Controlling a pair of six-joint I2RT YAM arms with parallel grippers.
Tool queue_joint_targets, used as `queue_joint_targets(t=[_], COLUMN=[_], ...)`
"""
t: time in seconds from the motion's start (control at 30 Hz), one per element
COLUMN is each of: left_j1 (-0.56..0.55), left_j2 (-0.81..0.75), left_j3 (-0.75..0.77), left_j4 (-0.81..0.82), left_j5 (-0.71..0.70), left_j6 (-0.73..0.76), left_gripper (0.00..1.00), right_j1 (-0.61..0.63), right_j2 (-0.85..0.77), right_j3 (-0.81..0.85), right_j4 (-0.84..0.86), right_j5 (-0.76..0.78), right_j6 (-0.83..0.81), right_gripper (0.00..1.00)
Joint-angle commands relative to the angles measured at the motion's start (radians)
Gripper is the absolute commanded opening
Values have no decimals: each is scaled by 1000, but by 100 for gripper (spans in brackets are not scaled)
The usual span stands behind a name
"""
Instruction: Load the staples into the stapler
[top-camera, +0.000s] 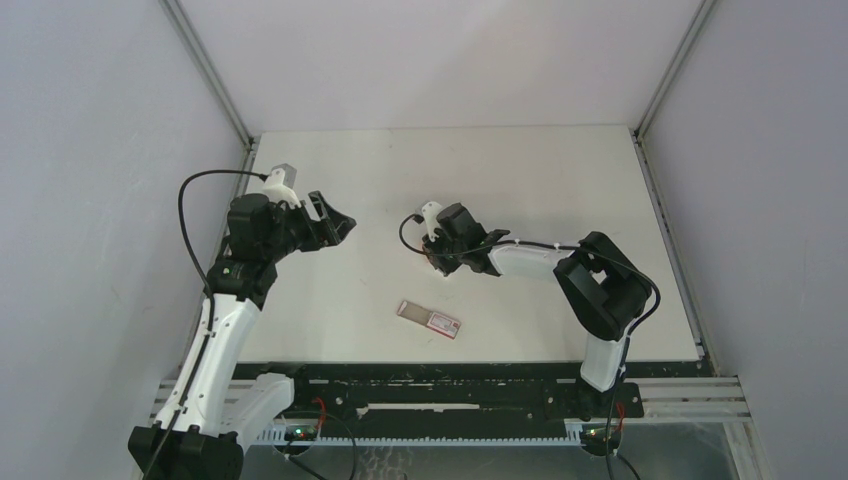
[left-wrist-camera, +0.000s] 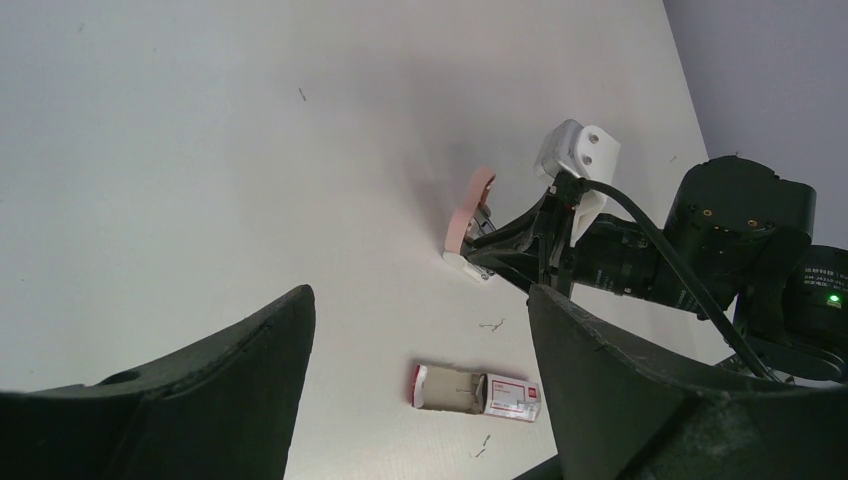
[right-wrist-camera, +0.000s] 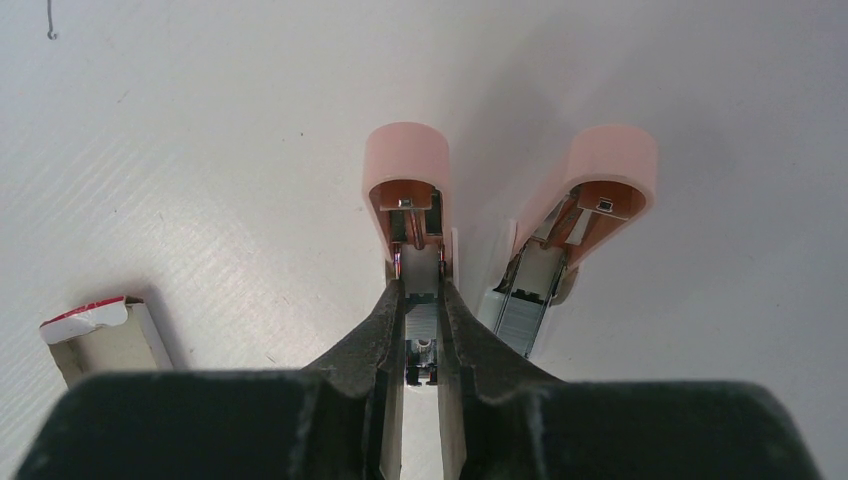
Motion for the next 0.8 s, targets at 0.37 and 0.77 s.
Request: queue_joint_targets(t=[0.37,0.77], left_j1=[9,8], left_j2=[-6,-8], left_j3=[-18,-20], left_j4=[50,52], left_j5=[29,30], left_j6=[9,8], left_gripper=[82,82], right_j1=[-6,-7], right_j2=[-27,-122], right_j3=[-3,2], right_j4=[-14,-34], right_j5=[8,62], right_j6=[19,108], right_gripper=[26,39])
